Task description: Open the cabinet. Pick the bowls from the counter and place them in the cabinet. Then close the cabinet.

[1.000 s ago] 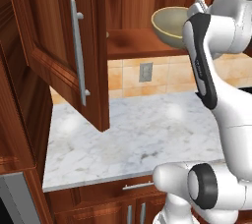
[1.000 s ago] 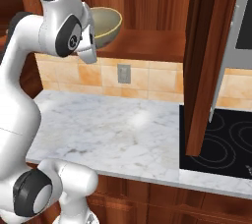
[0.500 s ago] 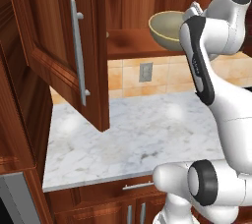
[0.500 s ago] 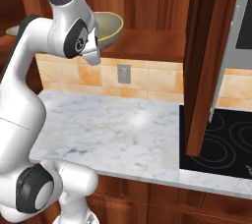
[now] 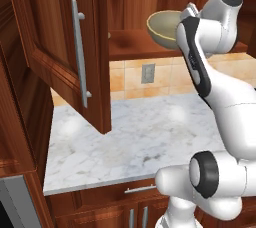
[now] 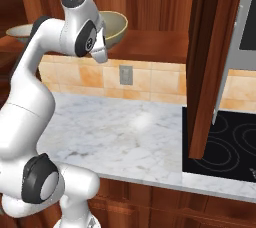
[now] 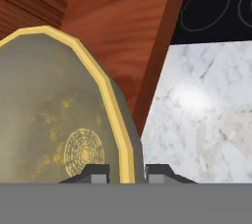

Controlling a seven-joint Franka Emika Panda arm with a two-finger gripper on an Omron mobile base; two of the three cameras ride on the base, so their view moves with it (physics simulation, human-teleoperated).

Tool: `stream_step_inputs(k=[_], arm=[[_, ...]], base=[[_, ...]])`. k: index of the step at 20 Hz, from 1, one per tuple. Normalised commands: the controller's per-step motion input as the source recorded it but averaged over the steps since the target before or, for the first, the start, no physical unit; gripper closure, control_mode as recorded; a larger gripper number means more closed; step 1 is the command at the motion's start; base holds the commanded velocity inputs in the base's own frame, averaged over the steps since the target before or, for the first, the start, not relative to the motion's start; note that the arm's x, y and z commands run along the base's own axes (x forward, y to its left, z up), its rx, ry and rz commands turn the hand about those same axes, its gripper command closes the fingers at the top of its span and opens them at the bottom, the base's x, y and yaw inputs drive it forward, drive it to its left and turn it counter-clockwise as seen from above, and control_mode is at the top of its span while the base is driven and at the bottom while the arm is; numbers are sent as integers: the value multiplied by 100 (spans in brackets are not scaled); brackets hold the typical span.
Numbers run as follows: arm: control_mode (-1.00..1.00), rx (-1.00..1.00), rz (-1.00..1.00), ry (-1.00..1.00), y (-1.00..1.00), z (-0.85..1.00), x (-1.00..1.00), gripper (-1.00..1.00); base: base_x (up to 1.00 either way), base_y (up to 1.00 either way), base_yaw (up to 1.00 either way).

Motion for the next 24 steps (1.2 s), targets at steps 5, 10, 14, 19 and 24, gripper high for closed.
stream_step_inputs(k=[5, 10, 14, 19, 24], arm=[[-100, 0, 1, 0, 0, -3, 37, 100], [-100, 0, 2, 0, 0, -12, 35, 100], [-100, 0, 1, 0, 0, -11, 29, 100], [-100, 0, 0, -1, 0, -3, 2, -100], [-100, 0, 0, -5, -1, 1, 0, -100]], base=[[0, 0, 0], [0, 0, 0], [0, 0, 0], [0, 0, 0], [0, 0, 0]])
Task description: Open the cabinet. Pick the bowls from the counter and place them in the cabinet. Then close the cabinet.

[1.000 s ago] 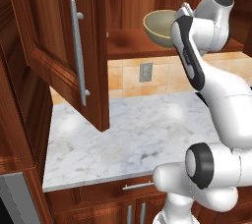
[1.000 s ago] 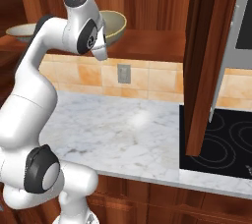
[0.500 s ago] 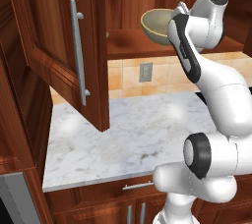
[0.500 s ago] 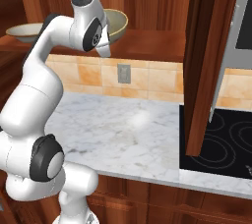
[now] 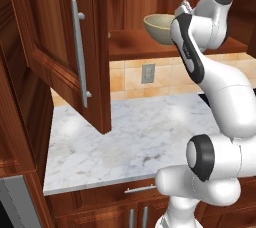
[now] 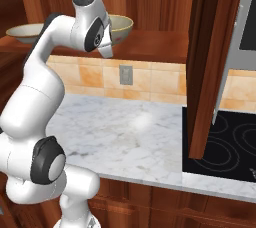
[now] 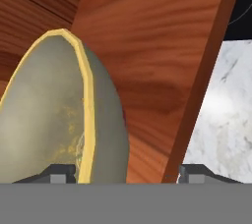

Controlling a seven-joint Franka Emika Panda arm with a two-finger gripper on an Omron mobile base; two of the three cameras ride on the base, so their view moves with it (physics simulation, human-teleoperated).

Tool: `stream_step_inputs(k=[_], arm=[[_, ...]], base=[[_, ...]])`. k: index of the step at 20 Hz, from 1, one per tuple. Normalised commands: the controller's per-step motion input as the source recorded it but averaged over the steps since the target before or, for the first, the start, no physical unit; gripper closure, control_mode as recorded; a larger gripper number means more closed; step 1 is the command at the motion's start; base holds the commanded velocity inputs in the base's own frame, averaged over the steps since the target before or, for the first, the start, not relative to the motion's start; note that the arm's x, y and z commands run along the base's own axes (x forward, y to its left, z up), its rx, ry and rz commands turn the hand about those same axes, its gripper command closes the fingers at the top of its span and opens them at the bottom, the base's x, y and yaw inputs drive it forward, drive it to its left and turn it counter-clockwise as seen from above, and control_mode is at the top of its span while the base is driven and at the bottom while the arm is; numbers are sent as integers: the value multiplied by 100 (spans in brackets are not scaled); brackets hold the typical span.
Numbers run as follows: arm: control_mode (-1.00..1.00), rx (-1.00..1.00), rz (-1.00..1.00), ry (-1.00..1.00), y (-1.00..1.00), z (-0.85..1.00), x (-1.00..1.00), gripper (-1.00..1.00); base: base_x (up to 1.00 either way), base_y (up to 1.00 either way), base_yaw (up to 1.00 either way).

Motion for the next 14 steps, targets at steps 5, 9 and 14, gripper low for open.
stream_step_inputs(k=[5, 9, 14], arm=[[-100, 0, 0, -7, 0, 5, 0, -100], [-100, 0, 0, -11, -10, 17, -36, -100], [-100, 0, 0, -3, -5, 29, -75, -100]], base=[[0, 0, 0], [0, 0, 0], [0, 0, 0]])
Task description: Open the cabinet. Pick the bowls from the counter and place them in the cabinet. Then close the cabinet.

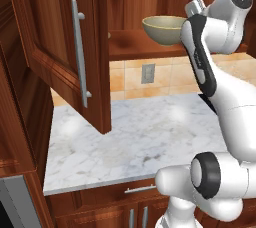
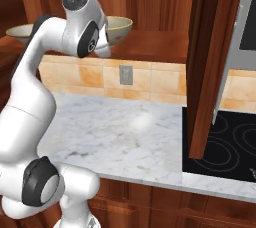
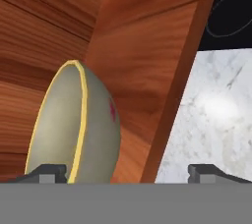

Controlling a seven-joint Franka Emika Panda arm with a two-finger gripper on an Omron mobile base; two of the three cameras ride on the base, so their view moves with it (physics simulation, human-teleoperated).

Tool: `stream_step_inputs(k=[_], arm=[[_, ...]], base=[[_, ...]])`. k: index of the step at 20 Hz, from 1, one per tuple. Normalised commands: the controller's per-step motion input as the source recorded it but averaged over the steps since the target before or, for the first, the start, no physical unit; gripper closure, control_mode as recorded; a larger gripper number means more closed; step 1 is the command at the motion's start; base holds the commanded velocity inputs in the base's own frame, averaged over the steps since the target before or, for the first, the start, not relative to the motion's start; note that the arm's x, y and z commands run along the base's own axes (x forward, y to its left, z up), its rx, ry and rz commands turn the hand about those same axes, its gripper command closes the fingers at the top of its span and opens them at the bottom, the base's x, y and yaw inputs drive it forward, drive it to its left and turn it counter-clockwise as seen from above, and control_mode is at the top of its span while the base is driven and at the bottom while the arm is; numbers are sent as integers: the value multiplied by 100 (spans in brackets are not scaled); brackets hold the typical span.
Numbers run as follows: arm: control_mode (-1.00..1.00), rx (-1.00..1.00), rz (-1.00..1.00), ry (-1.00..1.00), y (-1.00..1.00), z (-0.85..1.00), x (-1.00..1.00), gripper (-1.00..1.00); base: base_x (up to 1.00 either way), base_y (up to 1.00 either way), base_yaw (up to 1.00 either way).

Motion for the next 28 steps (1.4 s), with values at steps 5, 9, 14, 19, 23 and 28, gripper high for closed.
stream_step_inputs(k=[5, 9, 14, 19, 23, 28], arm=[[-100, 0, 0, 1, 0, 23, -88, -100], [-100, 0, 0, 0, 0, 4, -100, -100], [-100, 0, 0, -5, -2, 0, -100, -100], [-100, 0, 0, -7, 0, 0, -88, -100], [-100, 0, 0, -5, 1, 0, -77, -100], [-100, 0, 0, -4, 4, 0, -67, -100]], base=[[0, 0, 0], [0, 0, 0], [0, 0, 0], [0, 0, 0], [0, 0, 0], [0, 0, 0]])
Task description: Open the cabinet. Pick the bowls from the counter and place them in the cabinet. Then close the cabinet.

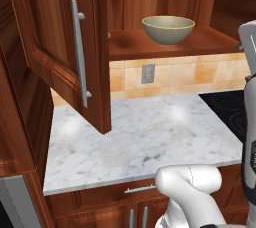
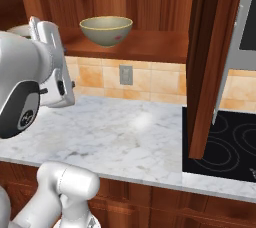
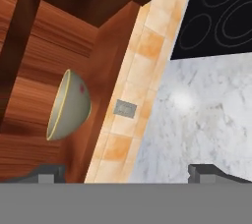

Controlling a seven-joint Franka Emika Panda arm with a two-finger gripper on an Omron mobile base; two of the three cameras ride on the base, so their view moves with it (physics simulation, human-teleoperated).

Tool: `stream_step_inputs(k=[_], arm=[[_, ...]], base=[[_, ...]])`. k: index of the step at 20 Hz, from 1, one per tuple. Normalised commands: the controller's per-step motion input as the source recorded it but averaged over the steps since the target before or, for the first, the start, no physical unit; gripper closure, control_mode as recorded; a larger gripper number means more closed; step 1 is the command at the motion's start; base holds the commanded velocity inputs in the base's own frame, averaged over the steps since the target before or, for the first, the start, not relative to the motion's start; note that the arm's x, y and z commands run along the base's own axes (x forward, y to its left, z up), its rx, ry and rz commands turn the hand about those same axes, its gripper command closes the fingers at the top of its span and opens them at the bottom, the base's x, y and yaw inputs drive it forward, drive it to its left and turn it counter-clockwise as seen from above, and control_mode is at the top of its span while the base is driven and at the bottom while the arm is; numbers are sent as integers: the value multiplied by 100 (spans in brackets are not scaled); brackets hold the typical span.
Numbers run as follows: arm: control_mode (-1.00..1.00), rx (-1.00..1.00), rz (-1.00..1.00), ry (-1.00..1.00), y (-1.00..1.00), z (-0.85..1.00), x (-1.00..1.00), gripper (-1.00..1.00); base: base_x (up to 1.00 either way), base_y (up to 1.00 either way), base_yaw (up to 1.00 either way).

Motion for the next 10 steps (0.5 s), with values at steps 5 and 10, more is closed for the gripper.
stream_step_inputs(k=[5, 10], arm=[[-100, 0, 0, -2, 10, 0, -46, -100], [-100, 0, 0, -3, 0, 0, -42, -100]], base=[[0, 0, 0], [0, 0, 0]])
